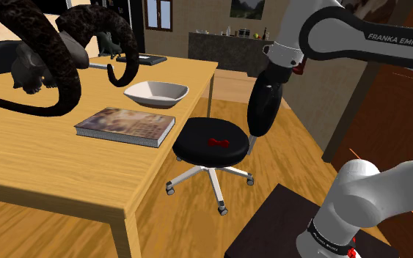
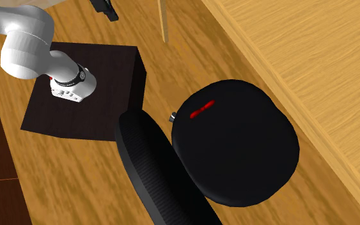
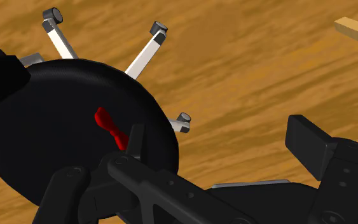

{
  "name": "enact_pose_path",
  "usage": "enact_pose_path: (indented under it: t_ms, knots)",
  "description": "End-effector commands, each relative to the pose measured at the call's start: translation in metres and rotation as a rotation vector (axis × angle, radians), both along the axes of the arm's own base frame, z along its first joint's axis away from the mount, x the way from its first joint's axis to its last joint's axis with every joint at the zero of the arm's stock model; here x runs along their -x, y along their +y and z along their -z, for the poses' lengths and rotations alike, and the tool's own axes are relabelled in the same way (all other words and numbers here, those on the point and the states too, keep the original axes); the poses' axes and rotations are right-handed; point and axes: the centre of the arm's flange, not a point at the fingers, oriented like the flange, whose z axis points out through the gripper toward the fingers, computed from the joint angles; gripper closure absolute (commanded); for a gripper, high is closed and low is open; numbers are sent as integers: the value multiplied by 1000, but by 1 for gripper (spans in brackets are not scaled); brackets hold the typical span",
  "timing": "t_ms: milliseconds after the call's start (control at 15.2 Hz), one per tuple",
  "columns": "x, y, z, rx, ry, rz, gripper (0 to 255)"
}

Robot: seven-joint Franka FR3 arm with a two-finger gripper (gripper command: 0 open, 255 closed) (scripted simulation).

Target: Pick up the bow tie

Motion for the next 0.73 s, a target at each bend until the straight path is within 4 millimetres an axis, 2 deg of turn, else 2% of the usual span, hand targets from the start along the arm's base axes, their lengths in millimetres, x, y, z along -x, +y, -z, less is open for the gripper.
enact_pose_path:
  t_ms: [0, 660]
  knots:
    - [0, 0, 0, 0, 0, 0, 0]
    - [-83, -63, 88, -1, 47, -148, 0]
